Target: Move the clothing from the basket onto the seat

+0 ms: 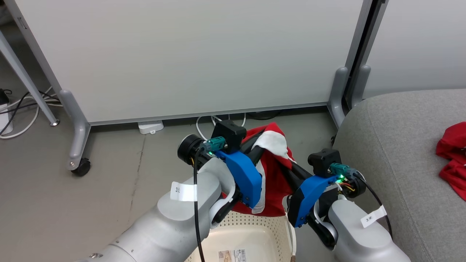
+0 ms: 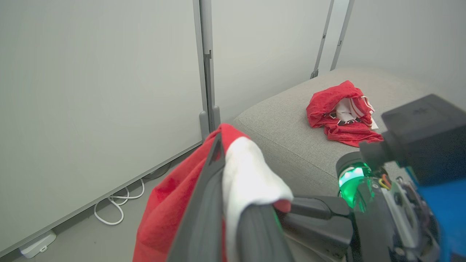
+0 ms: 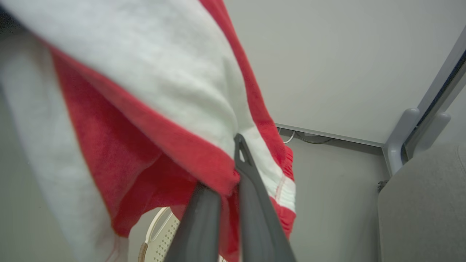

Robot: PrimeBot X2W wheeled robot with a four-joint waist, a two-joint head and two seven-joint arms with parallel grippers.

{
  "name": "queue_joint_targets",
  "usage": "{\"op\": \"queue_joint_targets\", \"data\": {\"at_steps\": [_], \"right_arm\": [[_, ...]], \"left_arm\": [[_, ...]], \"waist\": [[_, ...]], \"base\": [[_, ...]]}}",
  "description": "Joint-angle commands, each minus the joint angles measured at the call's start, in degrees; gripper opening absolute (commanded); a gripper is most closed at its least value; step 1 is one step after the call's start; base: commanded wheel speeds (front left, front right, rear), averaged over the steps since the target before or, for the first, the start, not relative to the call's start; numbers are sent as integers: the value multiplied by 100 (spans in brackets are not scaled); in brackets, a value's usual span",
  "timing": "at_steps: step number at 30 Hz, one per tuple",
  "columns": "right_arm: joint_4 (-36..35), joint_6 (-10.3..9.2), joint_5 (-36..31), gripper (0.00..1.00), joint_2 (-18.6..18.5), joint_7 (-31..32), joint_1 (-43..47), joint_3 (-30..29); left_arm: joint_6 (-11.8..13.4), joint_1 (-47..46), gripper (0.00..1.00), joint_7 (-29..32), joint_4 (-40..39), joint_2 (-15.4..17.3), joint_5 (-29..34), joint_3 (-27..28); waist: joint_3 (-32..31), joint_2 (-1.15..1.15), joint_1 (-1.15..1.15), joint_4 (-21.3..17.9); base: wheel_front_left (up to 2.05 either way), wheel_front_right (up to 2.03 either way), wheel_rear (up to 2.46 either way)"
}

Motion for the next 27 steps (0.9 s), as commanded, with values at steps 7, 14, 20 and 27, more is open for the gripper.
{"op": "queue_joint_targets", "data": {"at_steps": [7, 14, 20, 27], "right_arm": [[121, 1, 117, 0, 9, -96, -168, 56], [223, 1, 205, 0, 9, -172, -239, 73], [300, 1, 240, 0, 9, -232, -266, 41], [395, 1, 182, 0, 9, -287, -274, -98]], "left_arm": [[-10, -21, 100, 58, 15, 0, -109, -99], [-22, 5, 100, 24, 57, 0, -154, -156], [17, 167, 100, -79, 47, 7, -101, -109], [156, 654, 100, -168, -377, 223, 134, 157]], "waist": [[2, 0, 0, 11], [-1, 0, 0, 28], [-1, 0, 0, 11], [3, 0, 0, 17]], "base": [[0, 0, 0], [0, 0, 0], [0, 0, 0], [0, 0, 0]]}}
